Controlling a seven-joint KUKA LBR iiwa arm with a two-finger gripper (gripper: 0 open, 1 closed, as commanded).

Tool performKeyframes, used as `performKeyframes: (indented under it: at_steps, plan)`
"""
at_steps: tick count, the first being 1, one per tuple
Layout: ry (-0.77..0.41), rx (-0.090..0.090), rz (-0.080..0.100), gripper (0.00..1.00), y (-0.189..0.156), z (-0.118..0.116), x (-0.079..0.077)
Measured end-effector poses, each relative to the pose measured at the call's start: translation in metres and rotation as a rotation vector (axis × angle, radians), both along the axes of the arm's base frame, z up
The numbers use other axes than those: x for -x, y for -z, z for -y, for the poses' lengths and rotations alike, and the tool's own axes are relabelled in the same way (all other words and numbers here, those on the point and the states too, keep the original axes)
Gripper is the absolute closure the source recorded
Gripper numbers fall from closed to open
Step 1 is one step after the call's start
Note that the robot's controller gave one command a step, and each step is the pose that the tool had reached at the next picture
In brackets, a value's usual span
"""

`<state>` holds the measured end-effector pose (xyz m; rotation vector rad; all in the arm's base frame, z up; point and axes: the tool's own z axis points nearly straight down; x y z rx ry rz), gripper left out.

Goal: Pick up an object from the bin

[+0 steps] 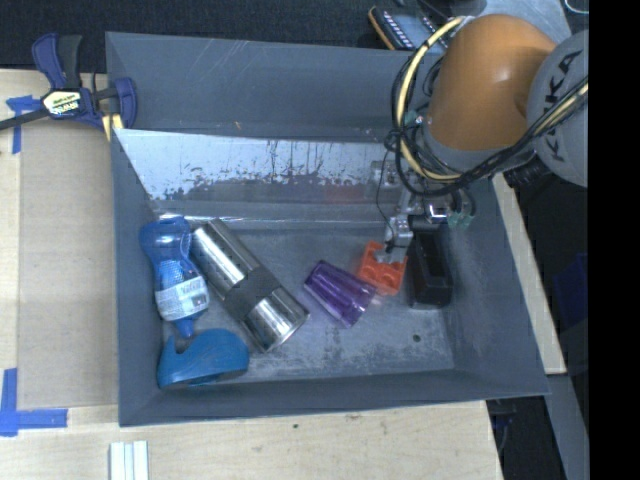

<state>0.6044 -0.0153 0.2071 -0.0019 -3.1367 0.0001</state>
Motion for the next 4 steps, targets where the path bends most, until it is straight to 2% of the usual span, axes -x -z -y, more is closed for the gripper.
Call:
performKeyframes:
  at_steps: [1,2,3,4]
  plan:
    - [0.0,0.0,0.009,0.0,-0.005,0.0,-0.001]
    - [-0.159,0.0,0.007,0.0,0.061,0.001,0.005]
    - [-0.029,0.001,0.016,0.0,0.1,-0.012,0.009]
    - [-0.025,0.0,0.006,0.0,0.126,0.006,0.004]
